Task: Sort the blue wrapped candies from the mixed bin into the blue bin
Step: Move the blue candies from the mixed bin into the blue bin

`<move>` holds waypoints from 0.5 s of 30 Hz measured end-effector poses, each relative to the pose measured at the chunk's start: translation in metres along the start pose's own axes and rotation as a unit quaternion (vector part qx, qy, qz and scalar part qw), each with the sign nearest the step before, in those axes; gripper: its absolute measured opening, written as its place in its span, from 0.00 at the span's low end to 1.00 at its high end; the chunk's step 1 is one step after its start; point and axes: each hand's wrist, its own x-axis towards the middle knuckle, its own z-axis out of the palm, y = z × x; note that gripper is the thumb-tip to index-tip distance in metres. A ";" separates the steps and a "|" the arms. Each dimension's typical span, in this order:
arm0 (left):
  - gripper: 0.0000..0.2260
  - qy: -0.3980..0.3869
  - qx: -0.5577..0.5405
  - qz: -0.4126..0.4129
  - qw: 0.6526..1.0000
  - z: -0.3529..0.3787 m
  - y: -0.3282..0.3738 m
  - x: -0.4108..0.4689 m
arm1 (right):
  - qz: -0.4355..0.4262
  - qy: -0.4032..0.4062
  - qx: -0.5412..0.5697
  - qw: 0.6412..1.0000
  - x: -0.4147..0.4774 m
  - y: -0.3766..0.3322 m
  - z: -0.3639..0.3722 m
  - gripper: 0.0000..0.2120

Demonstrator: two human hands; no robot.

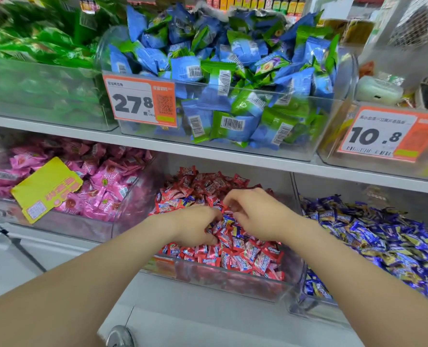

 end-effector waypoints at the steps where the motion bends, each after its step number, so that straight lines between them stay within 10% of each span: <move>1: 0.25 0.001 0.003 -0.002 1.000 0.003 0.001 0.003 | -0.013 -0.027 -0.008 1.000 0.004 -0.001 0.006 0.17; 7: 0.15 0.048 -0.013 -0.028 0.998 0.002 -0.006 0.009 | 0.015 -0.164 -0.028 0.986 0.015 0.004 0.008 0.34; 15: 0.14 0.074 0.157 -0.054 0.983 0.019 -0.021 0.011 | 0.030 -0.138 -0.088 0.986 0.008 -0.003 0.004 0.15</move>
